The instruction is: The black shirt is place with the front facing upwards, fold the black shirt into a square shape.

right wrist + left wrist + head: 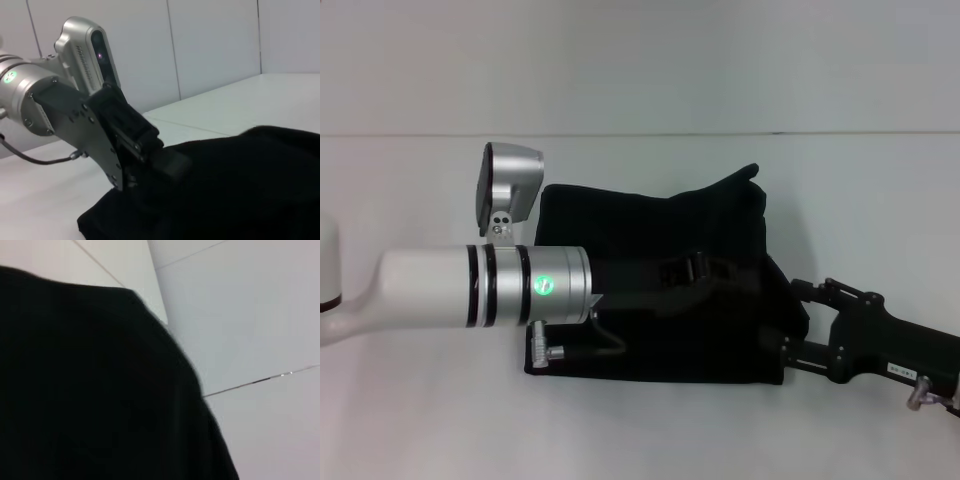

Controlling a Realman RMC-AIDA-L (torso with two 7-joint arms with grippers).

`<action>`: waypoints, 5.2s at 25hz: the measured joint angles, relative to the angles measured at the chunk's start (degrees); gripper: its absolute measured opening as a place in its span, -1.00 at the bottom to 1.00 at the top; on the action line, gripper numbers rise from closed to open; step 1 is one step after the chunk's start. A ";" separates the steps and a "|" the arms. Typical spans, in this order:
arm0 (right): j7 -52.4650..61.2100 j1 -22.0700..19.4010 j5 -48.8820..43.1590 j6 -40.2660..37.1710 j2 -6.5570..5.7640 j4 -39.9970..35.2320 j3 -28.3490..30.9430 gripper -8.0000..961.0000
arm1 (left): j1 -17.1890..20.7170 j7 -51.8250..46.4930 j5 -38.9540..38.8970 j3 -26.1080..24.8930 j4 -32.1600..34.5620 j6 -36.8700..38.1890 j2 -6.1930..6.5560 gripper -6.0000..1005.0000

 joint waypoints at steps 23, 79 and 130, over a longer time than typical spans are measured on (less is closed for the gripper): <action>5.43 -4.78 -1.17 -13.44 -0.35 -1.83 24.56 0.78 | 10.96 14.86 -17.29 0.21 4.31 12.26 6.37 0.50; 96.35 24.96 -18.89 26.04 -4.65 -1.14 -8.29 0.68 | 21.81 56.91 -9.77 7.06 10.11 19.51 8.13 0.88; 86.91 24.23 -7.93 35.32 -1.10 -1.97 -11.15 -0.93 | 22.20 56.97 -9.78 6.89 10.01 19.63 8.03 0.88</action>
